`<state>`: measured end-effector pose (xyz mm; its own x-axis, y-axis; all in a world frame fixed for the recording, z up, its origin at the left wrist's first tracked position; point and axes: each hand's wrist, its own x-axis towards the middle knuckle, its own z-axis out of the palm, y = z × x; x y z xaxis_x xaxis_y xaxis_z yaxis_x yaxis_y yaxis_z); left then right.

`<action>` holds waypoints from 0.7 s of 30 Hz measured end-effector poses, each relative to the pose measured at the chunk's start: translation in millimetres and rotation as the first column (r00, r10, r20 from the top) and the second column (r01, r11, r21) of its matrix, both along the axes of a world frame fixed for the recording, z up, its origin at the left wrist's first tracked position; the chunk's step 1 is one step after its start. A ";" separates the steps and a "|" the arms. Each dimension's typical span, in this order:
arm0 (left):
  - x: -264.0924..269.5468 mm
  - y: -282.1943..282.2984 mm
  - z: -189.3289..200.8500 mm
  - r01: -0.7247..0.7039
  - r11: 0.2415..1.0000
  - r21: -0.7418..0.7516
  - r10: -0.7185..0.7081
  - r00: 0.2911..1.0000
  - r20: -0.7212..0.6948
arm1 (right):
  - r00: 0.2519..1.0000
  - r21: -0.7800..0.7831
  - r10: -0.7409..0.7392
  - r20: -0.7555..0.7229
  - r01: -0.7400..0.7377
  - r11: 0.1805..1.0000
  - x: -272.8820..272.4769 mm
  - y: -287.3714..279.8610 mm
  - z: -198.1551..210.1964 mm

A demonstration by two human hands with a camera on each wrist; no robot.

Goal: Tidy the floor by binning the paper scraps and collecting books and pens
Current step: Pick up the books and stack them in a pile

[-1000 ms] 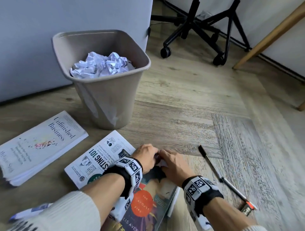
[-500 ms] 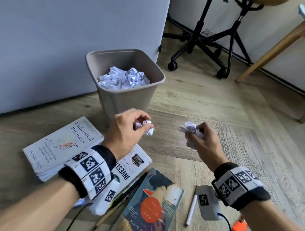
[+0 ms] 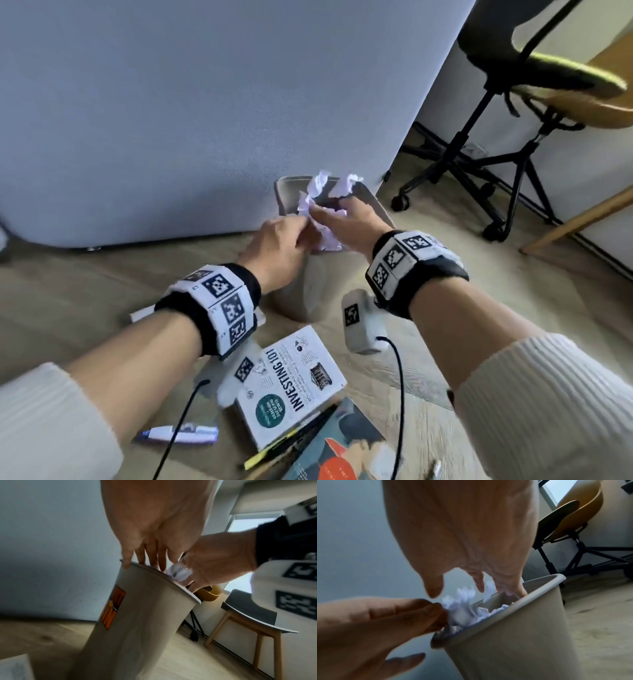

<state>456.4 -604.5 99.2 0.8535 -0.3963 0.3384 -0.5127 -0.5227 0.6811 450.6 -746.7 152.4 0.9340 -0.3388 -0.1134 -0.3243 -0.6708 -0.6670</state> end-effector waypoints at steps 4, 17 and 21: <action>-4.2 14.1 4.2 0.098 0.995 0.022 -0.099 0.993 0.057 | 0.992 -0.210 0.049 0.118 -0.023 0.977 -18.5 -13.3 -9.2; -98.0 51.5 -76.7 0.177 0.952 0.250 -0.119 0.965 -0.234 | 0.971 -0.300 -0.118 -0.210 0.051 0.953 -217.6 -40.9 -131.1; -150.7 67.6 -109.2 0.445 0.765 0.465 -0.236 0.866 -0.441 | 0.908 -0.274 0.034 -0.417 -0.161 0.948 -288.9 -8.0 -154.9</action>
<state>305.7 -536.9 -10.0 0.6399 -0.7072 -0.3007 -0.5217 -0.6871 0.5058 161.8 -754.6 -2.5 0.8589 -0.3257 -0.3952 -0.4443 -0.8578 -0.2586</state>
